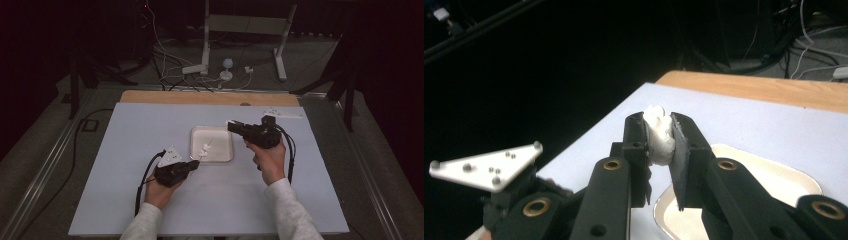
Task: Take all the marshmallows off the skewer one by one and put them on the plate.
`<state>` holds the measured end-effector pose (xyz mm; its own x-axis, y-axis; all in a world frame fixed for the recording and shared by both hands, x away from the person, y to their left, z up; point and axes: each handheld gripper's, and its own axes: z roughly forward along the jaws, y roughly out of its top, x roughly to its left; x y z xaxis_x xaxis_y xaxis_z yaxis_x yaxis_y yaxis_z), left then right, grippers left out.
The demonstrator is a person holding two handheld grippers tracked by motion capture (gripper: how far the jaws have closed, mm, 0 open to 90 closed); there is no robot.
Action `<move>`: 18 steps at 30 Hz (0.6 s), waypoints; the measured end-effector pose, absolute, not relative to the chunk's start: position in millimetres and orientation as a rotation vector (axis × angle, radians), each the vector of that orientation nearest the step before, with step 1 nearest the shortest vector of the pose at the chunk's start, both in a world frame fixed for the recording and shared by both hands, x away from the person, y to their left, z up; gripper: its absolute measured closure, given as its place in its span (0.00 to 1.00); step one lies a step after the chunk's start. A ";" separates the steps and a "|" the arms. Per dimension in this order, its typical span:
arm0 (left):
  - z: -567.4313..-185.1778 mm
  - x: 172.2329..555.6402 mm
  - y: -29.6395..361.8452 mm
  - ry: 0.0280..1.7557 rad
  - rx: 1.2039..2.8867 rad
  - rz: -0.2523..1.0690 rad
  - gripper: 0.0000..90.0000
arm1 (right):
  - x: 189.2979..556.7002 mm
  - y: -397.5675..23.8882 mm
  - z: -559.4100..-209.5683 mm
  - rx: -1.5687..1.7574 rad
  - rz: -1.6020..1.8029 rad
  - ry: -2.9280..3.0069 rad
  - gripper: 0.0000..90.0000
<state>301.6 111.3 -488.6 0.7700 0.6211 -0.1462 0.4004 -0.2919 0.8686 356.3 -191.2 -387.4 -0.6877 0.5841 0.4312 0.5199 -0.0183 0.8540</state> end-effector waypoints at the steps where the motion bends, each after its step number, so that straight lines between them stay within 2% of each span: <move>1: -488.9 301.7 111.5 0.780 1.919 0.265 1.00 | 356.8 -190.2 -389.2 1.219 1.824 2.169 0.88; 18: -485.4 305.2 122.4 0.837 1.826 0.223 1.00 | 375.7 -156.1 -434.7 1.289 1.561 2.294 0.86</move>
